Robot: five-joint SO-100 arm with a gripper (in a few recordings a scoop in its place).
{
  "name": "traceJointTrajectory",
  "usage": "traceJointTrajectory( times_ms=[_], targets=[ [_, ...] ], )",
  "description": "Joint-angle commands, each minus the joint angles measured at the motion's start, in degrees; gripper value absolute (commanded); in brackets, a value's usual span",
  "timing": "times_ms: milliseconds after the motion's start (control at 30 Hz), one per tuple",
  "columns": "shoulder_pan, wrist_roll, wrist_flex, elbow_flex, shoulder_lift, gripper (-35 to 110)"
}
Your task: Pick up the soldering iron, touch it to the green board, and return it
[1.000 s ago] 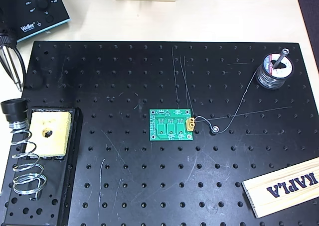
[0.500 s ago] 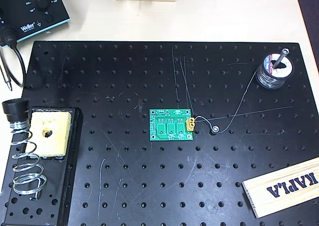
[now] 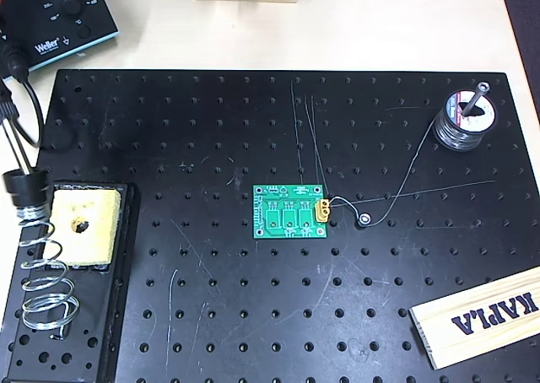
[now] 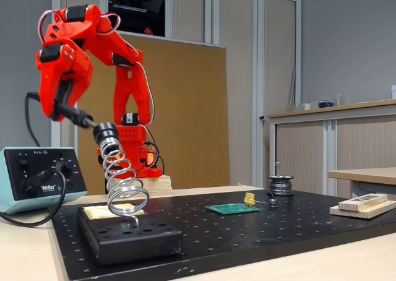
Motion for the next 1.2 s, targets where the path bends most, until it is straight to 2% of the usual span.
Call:
traceJointTrajectory(
  times_ms=[0,367,467,567,733,1167],
  targets=[
    [-2.99,2.11,1.14,-5.80,-1.23,0],
    [-14.33,10.02,2.37,-15.03,-13.36,0],
    [-17.75,11.78,4.92,-22.06,-18.54,0],
    [-20.48,11.51,5.71,-25.58,-21.71,8],
    [-22.15,9.40,5.98,-23.55,-19.51,21],
    [-22.85,7.03,4.48,-5.27,-0.62,29]
  ],
)
